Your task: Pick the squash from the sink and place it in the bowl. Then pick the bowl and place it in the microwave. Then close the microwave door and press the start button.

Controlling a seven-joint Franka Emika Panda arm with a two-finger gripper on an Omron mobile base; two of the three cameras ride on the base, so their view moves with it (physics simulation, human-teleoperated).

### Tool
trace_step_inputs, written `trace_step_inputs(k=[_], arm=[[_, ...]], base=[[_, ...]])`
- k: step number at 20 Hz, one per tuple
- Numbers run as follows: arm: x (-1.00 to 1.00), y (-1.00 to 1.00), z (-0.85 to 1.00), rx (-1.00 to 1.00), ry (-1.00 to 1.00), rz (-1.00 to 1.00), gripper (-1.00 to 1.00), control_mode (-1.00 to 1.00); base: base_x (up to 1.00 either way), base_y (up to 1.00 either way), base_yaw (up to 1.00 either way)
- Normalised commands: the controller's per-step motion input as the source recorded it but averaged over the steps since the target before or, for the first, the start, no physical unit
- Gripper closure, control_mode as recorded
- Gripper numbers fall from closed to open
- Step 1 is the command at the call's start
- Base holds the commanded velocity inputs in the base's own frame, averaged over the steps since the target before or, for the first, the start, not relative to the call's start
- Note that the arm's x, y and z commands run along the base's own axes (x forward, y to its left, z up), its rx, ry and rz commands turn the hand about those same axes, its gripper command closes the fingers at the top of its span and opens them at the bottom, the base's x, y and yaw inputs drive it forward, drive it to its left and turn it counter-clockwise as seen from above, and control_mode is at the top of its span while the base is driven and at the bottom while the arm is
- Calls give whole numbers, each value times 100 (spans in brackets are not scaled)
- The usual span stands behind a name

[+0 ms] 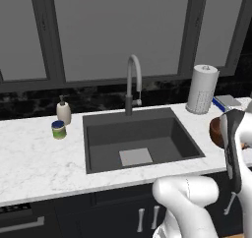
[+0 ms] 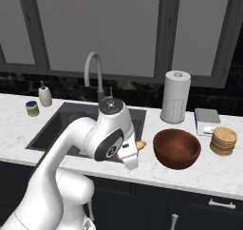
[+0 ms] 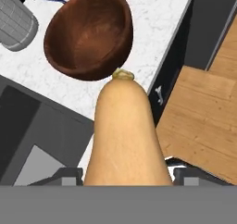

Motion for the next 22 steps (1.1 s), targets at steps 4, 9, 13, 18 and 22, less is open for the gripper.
trace_step_inputs(k=[4,9,13,18,22], arm=[[15,-66,0,0,-7,-7,100,-100],[23,-67,0,0,-1,-6,100,-100],[57,-56,0,0,0,-4,100,-100],[86,-49,0,0,3,0,100,-100],[75,-41,-1,0,4,0,100,-100]], base=[[0,0,0],[0,0,0],[0,0,0],[0,0,0],[0,0,0]])
